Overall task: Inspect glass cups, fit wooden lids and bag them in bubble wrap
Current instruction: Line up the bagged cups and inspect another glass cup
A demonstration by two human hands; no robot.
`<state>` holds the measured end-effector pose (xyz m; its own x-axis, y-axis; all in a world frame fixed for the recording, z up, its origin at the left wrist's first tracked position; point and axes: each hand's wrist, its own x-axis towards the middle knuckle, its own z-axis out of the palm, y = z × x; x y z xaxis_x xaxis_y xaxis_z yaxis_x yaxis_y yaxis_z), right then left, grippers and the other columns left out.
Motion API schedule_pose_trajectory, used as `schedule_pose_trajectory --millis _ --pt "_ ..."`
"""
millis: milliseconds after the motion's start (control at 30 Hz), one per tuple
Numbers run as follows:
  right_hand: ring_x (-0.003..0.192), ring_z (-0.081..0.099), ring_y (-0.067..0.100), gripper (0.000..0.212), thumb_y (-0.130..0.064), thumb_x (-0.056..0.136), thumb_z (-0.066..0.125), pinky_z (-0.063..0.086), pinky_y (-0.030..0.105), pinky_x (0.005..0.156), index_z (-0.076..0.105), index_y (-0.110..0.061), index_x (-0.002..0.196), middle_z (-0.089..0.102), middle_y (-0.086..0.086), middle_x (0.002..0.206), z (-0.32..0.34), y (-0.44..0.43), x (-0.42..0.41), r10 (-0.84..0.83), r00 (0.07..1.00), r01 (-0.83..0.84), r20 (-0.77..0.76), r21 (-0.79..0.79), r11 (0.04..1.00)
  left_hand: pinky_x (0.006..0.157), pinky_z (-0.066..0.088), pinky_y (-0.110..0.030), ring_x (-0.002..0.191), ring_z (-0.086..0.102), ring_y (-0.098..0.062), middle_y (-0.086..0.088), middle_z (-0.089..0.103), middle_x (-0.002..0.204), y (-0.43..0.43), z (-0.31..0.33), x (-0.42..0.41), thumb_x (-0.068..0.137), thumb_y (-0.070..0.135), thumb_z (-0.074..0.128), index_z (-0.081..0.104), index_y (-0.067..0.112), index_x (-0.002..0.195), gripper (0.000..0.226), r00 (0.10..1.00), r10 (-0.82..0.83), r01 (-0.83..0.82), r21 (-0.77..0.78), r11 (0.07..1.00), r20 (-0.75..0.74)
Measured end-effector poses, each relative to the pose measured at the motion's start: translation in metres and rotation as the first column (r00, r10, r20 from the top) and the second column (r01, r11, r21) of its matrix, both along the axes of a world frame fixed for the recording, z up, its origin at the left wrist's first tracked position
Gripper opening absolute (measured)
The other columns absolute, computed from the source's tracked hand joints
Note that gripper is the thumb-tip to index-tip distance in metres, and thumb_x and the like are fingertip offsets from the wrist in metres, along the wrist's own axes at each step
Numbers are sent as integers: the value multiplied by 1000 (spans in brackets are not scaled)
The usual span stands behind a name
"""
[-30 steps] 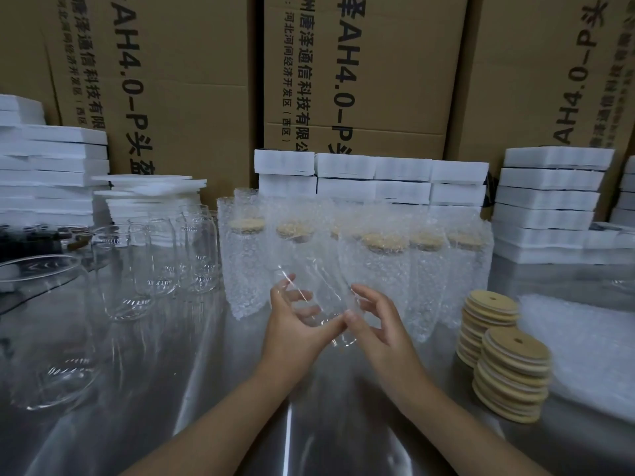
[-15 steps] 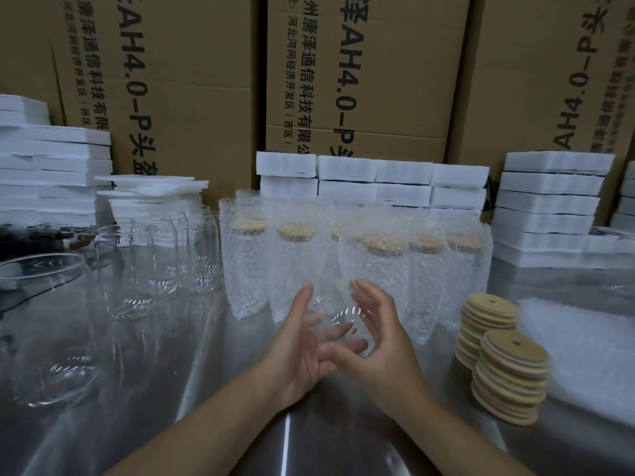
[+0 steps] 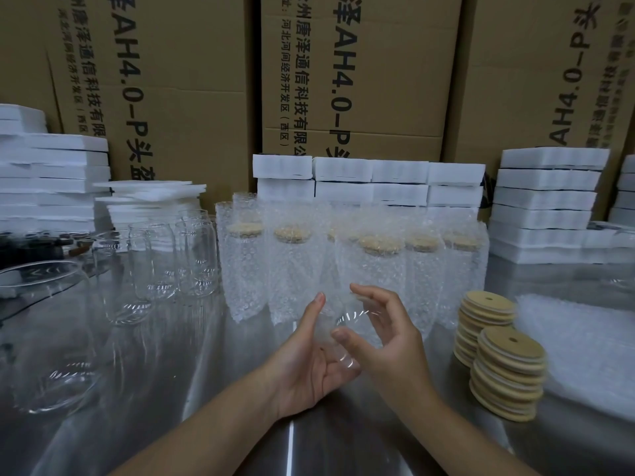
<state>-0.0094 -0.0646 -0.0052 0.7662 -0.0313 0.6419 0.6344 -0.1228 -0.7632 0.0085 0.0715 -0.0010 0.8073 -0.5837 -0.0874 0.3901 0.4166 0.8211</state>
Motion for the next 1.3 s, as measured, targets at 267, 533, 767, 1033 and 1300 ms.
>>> schedule_pose_trajectory --millis 267,533,767,1033,1300 --pt "111 59 3 49 -52 60 78 50 53 93 65 -29 102 66 -20 110 2 0 2 -11 995 25 -98 141 990 69 59 -26 83 73 -22 -19 71 106 -5 -1 -1 71 68 57 33 3 147 103 997 79 -79 59 995 13" --pt "78 68 -1 49 -55 66 63 56 26 52 66 -20 99 69 -20 94 8 1 0 38 992 -11 -120 221 975 70 59 -28 96 72 -29 -26 68 114 -7 -4 -1 57 65 67 19 5 148 119 993 105 -105 8 994 -60" --pt "90 63 -6 40 -49 79 48 48 9 71 68 -20 98 70 -16 95 6 3 4 19 995 1 -93 215 977 72 60 -28 90 73 -28 -25 70 107 -4 -7 2 65 66 66 41 -4 136 102 994 73 -76 -30 997 -86" --pt "103 58 -9 39 -53 76 55 43 8 86 65 -29 104 66 -25 104 5 2 3 21 996 -11 -84 112 994 80 59 -29 108 68 -29 -23 64 125 -3 -5 2 75 64 56 55 3 132 83 998 39 -43 -81 996 -47" --pt "123 48 -7 48 -45 71 71 36 7 99 57 -33 116 59 -20 124 2 0 5 57 995 -59 -85 -21 998 85 58 -29 107 69 -25 -18 66 125 -1 -7 2 82 66 49 64 4 126 78 998 55 -56 -59 997 -21"
